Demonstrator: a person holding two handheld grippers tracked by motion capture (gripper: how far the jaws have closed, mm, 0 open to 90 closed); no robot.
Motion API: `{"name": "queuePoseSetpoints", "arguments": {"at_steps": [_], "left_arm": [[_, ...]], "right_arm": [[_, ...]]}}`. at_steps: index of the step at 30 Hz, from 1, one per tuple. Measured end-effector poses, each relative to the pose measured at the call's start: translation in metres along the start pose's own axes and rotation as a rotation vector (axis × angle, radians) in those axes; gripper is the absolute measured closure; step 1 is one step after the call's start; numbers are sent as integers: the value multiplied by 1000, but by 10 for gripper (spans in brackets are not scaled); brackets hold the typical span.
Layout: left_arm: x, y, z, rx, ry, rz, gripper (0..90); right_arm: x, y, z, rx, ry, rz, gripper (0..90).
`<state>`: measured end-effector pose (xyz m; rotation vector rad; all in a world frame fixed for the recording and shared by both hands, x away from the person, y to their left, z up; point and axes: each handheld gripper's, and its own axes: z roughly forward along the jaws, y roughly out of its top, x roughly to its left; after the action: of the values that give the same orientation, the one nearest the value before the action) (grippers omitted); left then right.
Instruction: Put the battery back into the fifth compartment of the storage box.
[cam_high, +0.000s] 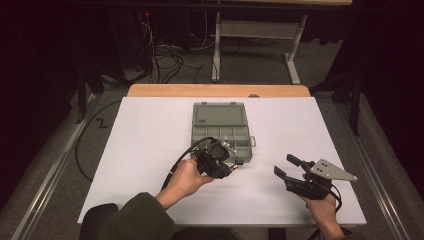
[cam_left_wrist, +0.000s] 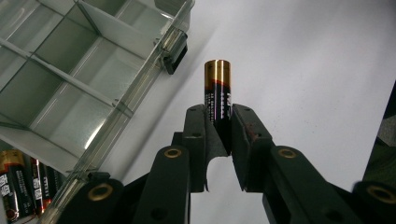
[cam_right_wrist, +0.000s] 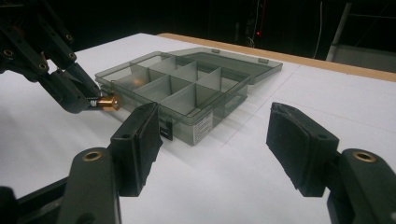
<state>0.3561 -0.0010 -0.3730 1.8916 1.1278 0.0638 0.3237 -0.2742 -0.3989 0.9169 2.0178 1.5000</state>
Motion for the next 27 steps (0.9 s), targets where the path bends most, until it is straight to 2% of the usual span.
{"name": "queuePoseSetpoints", "arguments": {"at_steps": [10,15,27], "left_arm": [[4,6,-5,-18,6,-17,763],[9,11,-9,-34,3,-42,764],[15,19,-15,-54,17,-60,764]], "right_arm": [[0,0,0,1,0,-1,368],[0,0,1,3,-1,-1,368],[0,0,0,2,-2,0,368]]}}
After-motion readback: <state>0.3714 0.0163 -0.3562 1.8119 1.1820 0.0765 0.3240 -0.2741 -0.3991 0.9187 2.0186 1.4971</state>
